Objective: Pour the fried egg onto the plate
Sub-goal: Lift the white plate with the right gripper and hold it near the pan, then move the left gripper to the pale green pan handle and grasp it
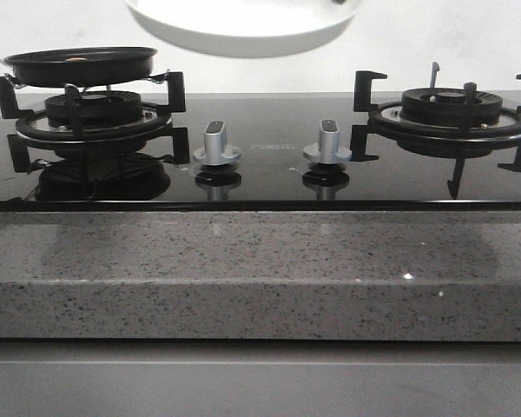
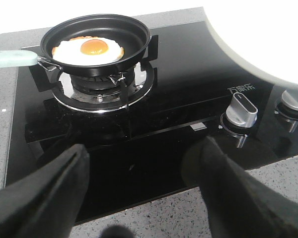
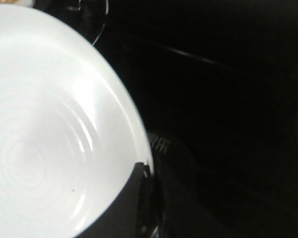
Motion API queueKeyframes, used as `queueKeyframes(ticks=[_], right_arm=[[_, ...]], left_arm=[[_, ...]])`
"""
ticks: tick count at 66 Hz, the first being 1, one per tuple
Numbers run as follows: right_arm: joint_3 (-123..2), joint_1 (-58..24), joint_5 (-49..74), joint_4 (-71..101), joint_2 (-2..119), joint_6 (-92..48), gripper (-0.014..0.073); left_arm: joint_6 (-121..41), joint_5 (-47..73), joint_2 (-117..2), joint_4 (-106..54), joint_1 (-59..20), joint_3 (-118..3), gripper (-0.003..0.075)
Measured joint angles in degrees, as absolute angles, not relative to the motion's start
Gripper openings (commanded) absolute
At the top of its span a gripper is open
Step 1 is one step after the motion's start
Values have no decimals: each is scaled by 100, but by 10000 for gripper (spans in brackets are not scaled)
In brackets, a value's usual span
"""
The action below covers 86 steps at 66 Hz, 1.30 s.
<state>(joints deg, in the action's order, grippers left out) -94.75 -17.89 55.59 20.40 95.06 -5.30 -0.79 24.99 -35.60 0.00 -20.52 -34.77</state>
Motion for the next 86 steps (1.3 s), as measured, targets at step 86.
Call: queueKeyframes(ticks=[86], right_arm=[[-7705,-1846,4965,2062,9240,-565,-67]], left_arm=[[127,3962,-4515,168,-1224,-5139,610]])
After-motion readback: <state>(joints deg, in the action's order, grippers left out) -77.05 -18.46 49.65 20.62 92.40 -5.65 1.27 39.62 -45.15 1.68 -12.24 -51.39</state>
